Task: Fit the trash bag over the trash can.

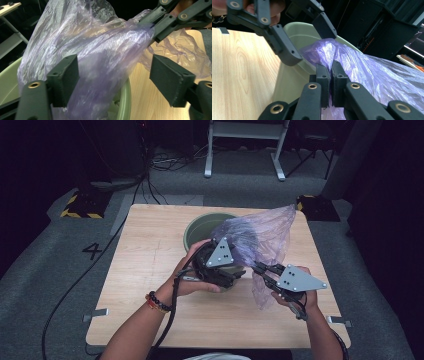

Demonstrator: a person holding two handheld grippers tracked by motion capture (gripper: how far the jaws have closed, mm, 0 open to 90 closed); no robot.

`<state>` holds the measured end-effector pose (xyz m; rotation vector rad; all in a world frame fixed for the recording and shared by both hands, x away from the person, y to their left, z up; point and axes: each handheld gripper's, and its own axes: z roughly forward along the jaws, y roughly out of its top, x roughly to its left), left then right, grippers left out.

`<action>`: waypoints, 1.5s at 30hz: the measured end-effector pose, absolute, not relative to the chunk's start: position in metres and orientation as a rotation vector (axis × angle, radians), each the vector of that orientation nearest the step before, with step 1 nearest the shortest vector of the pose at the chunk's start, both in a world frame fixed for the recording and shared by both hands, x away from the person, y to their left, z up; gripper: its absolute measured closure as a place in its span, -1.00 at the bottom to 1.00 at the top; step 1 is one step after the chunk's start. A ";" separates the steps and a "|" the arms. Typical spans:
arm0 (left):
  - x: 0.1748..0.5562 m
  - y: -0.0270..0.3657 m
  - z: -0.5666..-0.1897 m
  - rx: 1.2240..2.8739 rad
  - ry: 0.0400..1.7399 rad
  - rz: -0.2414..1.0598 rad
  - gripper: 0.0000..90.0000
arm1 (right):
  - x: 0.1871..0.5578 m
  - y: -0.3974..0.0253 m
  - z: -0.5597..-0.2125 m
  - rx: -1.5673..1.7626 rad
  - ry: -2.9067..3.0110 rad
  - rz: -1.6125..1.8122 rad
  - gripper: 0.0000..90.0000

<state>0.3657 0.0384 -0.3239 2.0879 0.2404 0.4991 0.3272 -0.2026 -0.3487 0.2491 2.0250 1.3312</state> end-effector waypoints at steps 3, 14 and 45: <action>0.367 0.038 -0.324 2.094 0.242 0.519 -0.14 | 0.326 -0.201 -0.348 0.239 2.028 1.329 0.94; 0.364 0.044 -0.322 2.060 0.169 0.498 0.95 | 0.321 -0.199 -0.345 0.214 2.025 1.335 0.89; 0.373 0.099 -0.337 2.069 0.306 0.583 1.00 | 0.315 -0.234 -0.372 0.333 2.075 1.399 -0.20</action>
